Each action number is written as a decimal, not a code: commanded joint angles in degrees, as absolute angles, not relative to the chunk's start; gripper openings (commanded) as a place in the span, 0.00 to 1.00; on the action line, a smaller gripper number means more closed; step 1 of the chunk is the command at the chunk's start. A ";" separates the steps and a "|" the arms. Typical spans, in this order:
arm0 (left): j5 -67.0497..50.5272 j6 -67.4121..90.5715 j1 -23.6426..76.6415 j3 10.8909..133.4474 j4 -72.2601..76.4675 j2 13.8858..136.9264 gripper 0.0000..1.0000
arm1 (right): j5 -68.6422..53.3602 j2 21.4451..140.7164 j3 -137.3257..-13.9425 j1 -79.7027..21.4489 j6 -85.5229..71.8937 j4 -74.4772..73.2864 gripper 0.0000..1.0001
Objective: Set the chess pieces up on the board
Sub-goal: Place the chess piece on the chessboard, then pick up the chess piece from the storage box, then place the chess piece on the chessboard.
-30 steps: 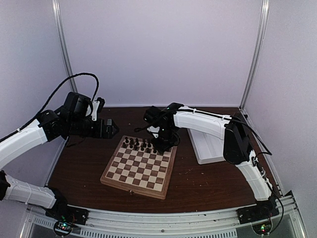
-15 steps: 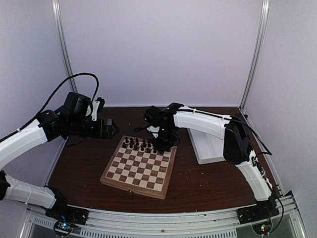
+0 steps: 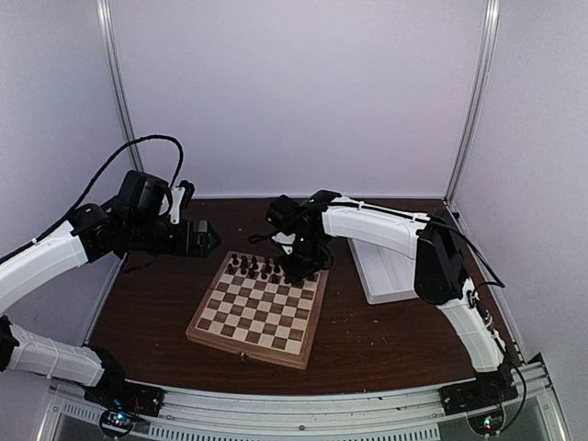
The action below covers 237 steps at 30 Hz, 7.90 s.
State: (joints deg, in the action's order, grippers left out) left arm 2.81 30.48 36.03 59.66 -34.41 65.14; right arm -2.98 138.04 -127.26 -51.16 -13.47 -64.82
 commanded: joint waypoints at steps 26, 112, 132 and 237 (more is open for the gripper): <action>4.66 31.20 35.60 60.83 -36.67 63.75 0.98 | 4.32 112.92 -105.35 -37.33 -9.52 -55.75 0.27; 0.53 30.84 35.60 64.32 -36.28 70.43 0.98 | 6.61 123.85 -93.48 -24.18 -21.85 -20.88 0.26; -9.97 33.79 35.60 59.79 -28.07 70.27 0.98 | -1.82 100.59 -71.31 -34.69 -17.96 -23.11 0.28; -26.13 -3.84 48.42 40.56 25.13 95.47 0.00 | -27.24 93.25 -65.56 -49.75 -41.43 -13.67 0.49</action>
